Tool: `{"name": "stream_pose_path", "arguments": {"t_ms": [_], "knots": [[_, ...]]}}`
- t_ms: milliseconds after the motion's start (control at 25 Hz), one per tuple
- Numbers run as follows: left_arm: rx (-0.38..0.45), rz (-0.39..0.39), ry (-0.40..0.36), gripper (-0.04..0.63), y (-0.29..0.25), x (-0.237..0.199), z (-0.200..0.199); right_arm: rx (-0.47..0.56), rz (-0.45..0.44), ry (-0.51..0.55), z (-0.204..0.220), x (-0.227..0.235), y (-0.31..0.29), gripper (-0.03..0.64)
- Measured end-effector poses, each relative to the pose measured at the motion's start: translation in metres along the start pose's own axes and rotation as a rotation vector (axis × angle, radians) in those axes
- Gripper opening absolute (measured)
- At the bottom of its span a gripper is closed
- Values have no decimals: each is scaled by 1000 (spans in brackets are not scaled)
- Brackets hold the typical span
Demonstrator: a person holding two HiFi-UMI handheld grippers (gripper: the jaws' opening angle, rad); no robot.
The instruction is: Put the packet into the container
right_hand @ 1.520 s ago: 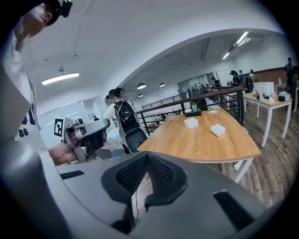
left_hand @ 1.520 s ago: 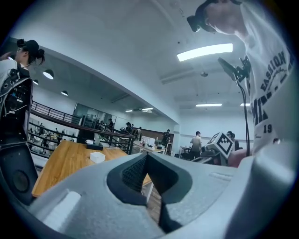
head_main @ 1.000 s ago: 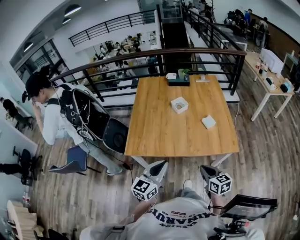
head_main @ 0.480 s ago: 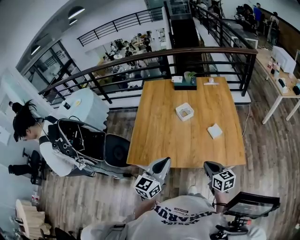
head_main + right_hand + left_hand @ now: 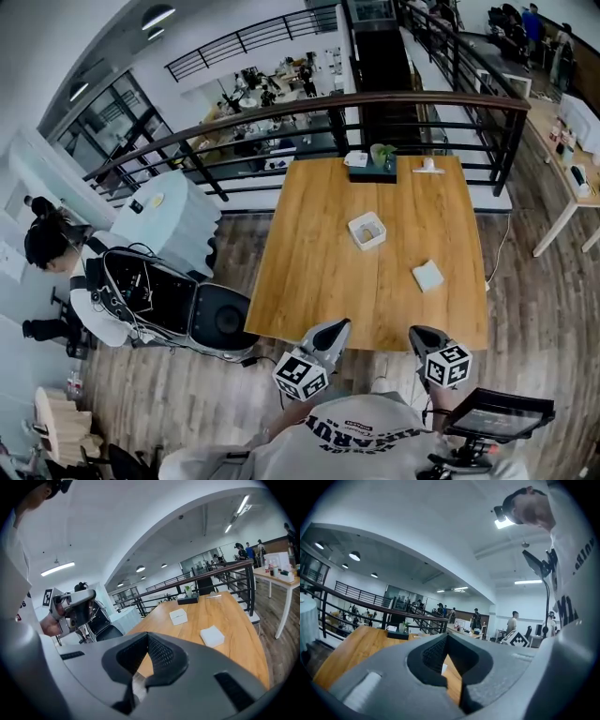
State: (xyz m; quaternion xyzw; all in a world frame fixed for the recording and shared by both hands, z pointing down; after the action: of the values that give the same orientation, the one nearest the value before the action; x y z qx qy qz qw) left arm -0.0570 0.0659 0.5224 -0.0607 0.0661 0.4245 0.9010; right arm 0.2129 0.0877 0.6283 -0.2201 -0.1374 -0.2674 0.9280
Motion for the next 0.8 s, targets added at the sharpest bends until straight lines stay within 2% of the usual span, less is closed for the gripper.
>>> {"name": "stream_pose_path", "arguments": {"t_ms": [120, 360, 520, 640, 800], "knots": [[-12, -7, 31, 5, -16, 3, 6, -16, -29, 7, -1, 13, -11, 8], [-51, 16, 25, 3, -37, 7, 8, -7, -59, -14, -2, 22, -22, 8], [-47, -46, -24, 5, -44, -14, 3, 13, -67, -12, -9, 27, -24, 8], [-32, -102, -32, 3, -47, -40, -3, 20, -54, -17, -10, 30, -20, 8], [0, -113, -58, 5, -56, -61, -13, 16, -16, -11, -15, 39, -14, 8]]}}
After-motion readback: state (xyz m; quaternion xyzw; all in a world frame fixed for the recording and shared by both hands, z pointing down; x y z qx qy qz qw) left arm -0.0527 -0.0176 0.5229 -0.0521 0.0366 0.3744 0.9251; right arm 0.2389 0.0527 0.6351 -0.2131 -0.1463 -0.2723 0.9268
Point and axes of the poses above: the fingertips, and each gripper's own axes: y backward along the fingers, x to its right, z out of its underside, the point moved 9 cm from there along y, backward along the fingers, and after that the axes turned 2 degrees about x, right-handed, at the moved point
